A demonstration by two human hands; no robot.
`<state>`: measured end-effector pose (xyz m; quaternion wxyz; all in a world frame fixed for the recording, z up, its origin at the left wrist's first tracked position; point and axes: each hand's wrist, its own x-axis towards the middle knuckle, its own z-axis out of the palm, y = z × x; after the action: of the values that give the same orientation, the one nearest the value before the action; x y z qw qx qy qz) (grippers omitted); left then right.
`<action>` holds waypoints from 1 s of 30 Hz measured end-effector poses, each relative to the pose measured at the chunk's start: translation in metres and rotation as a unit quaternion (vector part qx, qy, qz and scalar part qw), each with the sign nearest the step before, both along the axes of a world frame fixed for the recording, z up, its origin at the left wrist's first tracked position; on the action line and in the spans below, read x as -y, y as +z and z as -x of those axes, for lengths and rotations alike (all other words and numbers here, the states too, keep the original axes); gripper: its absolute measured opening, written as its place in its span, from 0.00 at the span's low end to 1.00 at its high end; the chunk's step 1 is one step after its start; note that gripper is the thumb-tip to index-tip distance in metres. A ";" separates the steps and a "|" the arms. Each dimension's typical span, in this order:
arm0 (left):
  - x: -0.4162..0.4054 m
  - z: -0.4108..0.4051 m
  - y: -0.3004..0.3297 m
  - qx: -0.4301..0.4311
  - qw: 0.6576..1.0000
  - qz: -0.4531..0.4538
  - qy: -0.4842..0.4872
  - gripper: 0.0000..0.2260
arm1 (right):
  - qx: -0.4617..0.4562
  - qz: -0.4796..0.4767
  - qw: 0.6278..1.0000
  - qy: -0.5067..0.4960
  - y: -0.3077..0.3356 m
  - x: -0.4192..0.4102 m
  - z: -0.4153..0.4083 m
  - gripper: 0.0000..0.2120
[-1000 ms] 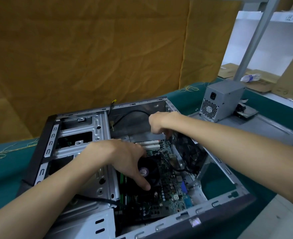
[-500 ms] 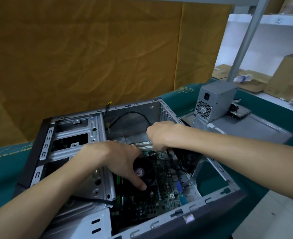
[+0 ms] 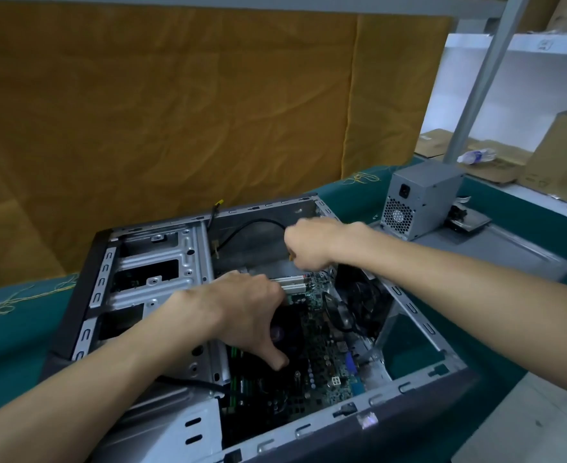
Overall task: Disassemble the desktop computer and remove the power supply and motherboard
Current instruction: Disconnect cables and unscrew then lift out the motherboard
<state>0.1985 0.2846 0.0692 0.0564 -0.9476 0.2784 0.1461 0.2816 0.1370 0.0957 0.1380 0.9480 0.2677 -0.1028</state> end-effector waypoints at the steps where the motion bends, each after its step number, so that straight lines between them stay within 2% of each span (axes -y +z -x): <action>1: -0.001 0.000 0.001 -0.011 1.000 0.007 0.005 0.28 | 0.051 -0.060 0.997 0.013 0.008 0.007 0.002 0.05; 4: -0.002 0.002 0.012 -0.049 0.998 0.020 0.038 0.32 | 0.206 -0.174 0.963 0.030 0.017 0.026 0.000 0.09; 6: -0.002 0.005 0.019 -0.035 0.998 0.009 0.058 0.37 | 0.253 -0.174 0.952 -0.001 0.011 0.037 -0.007 0.12; 9: -0.002 0.015 0.025 -0.060 0.991 -0.046 0.107 0.45 | 0.200 -0.162 0.965 -0.056 -0.003 0.036 -0.023 0.24; 12: -0.001 0.026 0.019 -0.062 0.980 -0.129 0.141 0.48 | 0.117 -0.191 0.974 -0.038 -0.009 0.025 -0.045 0.32; 15: 0.002 0.037 0.011 0.021 0.973 -0.092 0.212 0.42 | 0.069 -0.180 0.981 -0.006 -0.012 0.018 -0.060 0.28; 17: 0.002 0.045 0.008 0.064 0.954 -0.041 0.291 0.34 | 0.091 -0.177 0.980 -0.001 -0.016 0.020 -0.064 0.25; 19: 0.004 0.050 0.007 0.091 0.925 0.010 0.369 0.32 | 0.104 -0.195 0.975 -0.003 -0.018 0.029 -0.066 0.22; 20: 0.007 0.050 0.006 0.109 0.919 0.022 0.377 0.30 | 0.108 -0.209 0.972 -0.004 -0.018 0.034 -0.066 0.19; 24: 0.019 0.043 -0.002 0.171 0.926 0.046 0.333 0.21 | 0.147 -0.216 0.965 -0.018 -0.017 0.064 -0.059 0.14; 27: 0.017 0.038 0.000 0.178 0.941 0.069 0.280 0.23 | 0.160 -0.165 0.972 -0.048 -0.012 0.085 -0.045 0.14; 30: 0.010 0.029 0.007 0.166 0.962 0.046 0.211 0.28 | 0.158 -0.080 0.981 -0.086 -0.005 0.102 -0.029 0.11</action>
<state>0.1692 0.2742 0.0765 0.0263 -0.9974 0.0653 -0.0181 0.3101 0.0347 0.0911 0.0932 0.9797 0.1677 0.0582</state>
